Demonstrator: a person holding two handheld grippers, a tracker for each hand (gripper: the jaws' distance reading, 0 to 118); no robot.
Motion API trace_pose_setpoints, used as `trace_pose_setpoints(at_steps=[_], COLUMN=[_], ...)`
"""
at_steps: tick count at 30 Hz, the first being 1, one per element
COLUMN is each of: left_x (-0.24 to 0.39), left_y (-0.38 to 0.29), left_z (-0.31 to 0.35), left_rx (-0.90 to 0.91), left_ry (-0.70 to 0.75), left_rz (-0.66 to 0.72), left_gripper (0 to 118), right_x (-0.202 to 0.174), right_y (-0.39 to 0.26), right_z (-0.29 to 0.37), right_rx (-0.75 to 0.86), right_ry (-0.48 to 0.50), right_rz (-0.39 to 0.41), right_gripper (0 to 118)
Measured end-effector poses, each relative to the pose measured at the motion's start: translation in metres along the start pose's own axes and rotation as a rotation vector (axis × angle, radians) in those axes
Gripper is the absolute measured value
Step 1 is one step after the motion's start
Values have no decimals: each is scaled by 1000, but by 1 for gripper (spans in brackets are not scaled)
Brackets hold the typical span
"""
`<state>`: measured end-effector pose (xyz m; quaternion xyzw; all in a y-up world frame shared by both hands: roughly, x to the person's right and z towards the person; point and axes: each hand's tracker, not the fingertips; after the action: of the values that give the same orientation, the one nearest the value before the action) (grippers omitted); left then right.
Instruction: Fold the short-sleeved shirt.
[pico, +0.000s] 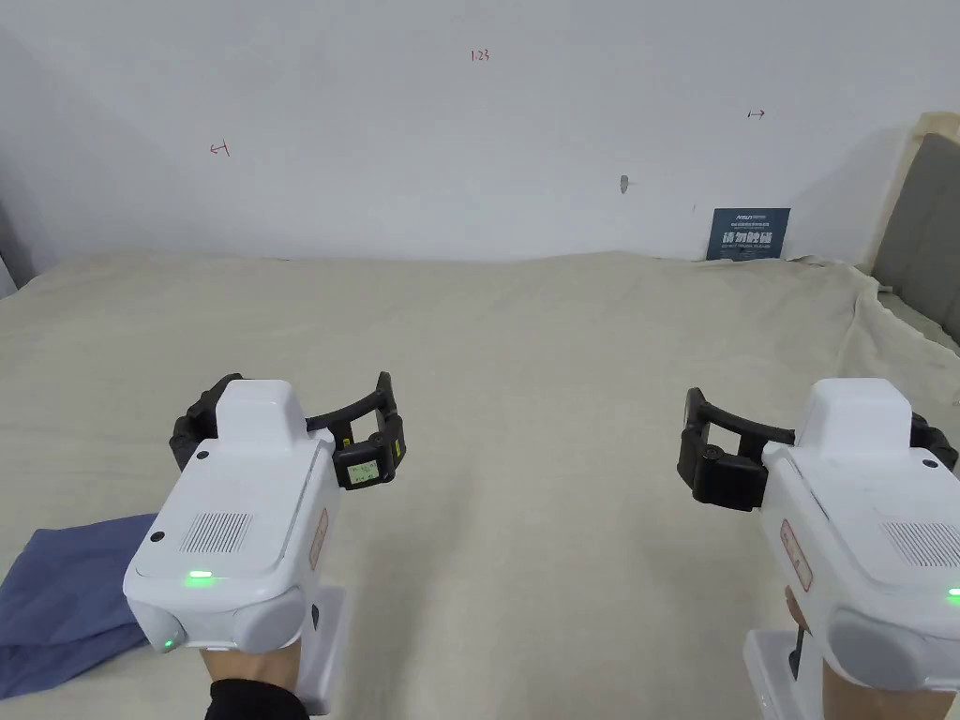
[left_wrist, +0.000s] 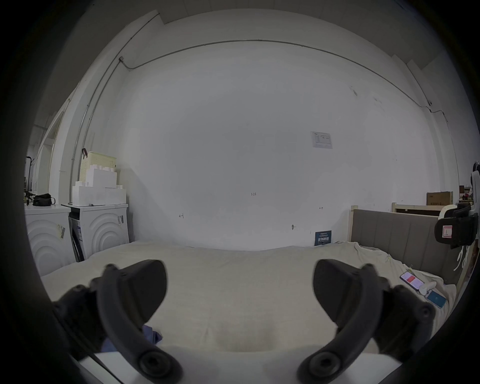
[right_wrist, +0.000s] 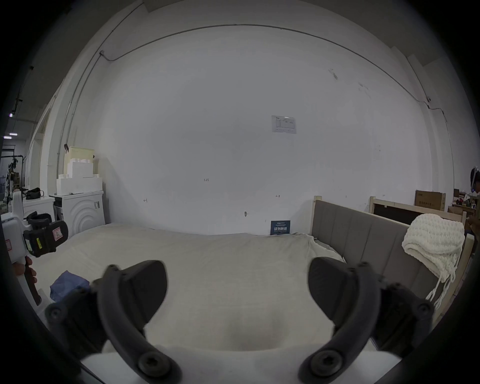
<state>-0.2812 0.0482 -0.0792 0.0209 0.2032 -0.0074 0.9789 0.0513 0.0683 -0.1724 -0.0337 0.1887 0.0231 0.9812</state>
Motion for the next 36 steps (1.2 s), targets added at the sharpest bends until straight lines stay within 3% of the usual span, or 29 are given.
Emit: trace_pose_setpoints(at_steps=[36], left_x=[2], left_y=[7], left_z=[5], left_rx=[42], left_ry=[12], left_rz=[-25], left_gripper=[118], right_x=[0], right_y=[4], right_z=[1], right_rx=[20], right_ry=[-17], right_rz=[-11], right_gripper=[118])
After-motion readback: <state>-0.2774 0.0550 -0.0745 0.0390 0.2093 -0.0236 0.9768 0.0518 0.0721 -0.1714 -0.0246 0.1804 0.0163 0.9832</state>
